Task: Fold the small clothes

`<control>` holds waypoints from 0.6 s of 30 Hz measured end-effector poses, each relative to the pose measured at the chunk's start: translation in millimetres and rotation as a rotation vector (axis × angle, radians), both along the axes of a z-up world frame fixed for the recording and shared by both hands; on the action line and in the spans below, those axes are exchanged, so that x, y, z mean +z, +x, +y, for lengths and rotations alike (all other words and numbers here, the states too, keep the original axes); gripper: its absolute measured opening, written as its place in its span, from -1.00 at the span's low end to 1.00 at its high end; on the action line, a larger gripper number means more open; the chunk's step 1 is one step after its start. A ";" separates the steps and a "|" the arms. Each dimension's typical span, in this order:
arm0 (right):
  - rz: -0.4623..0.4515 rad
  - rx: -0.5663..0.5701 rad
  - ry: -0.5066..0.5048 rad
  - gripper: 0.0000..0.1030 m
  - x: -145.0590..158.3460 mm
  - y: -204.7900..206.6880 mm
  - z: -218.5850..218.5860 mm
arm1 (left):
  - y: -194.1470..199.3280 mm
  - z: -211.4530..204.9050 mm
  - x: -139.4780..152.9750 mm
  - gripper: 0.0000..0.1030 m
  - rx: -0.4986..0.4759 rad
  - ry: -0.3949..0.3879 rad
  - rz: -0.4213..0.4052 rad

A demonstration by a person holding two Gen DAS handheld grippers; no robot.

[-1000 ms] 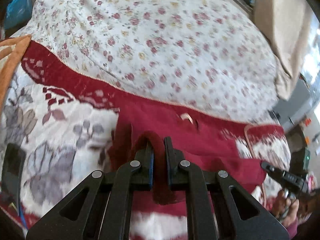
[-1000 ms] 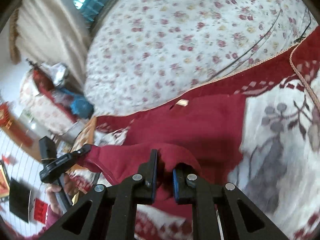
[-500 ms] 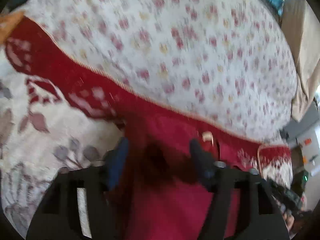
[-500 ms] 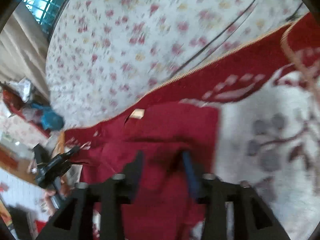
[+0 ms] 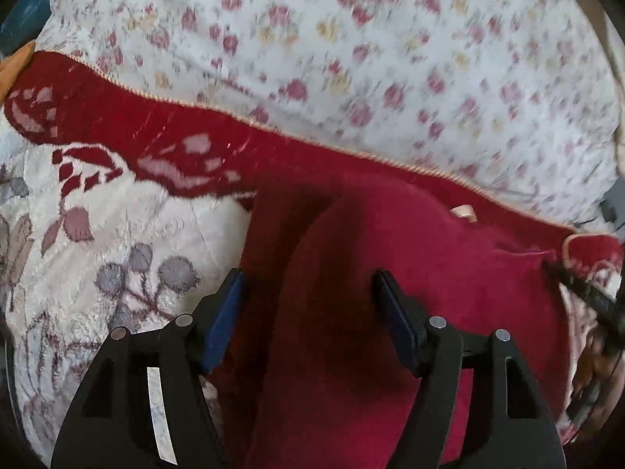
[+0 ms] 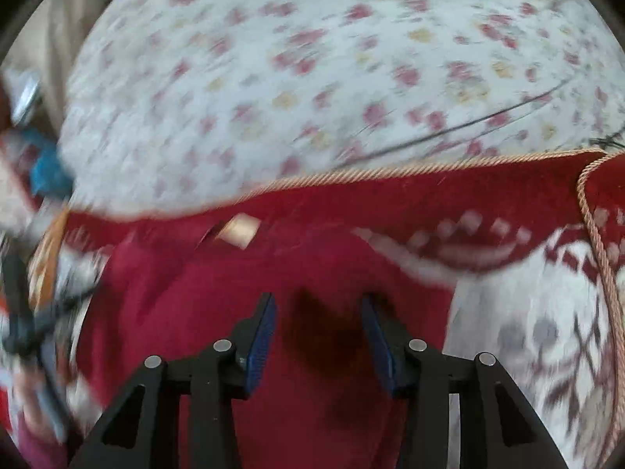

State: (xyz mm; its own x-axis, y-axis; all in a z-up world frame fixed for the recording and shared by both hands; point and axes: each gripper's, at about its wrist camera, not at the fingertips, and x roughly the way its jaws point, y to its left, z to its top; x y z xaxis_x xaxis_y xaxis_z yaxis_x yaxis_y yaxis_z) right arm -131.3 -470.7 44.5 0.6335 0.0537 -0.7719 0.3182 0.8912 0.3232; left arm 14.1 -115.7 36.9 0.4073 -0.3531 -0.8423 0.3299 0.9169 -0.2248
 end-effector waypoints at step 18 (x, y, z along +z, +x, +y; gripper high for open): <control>0.160 0.043 -0.051 0.25 -9.2 -7.8 33.8 | -31.4 48.9 12.7 0.33 0.045 0.012 0.030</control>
State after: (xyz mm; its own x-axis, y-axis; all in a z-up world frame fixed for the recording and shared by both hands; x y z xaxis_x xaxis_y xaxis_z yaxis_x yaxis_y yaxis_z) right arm -139.1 -436.9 35.4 0.5005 0.0361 -0.8650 0.3232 0.9191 0.2253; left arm -17.3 -66.8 49.7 0.3970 -0.3251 -0.8583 0.2818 0.9332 -0.2231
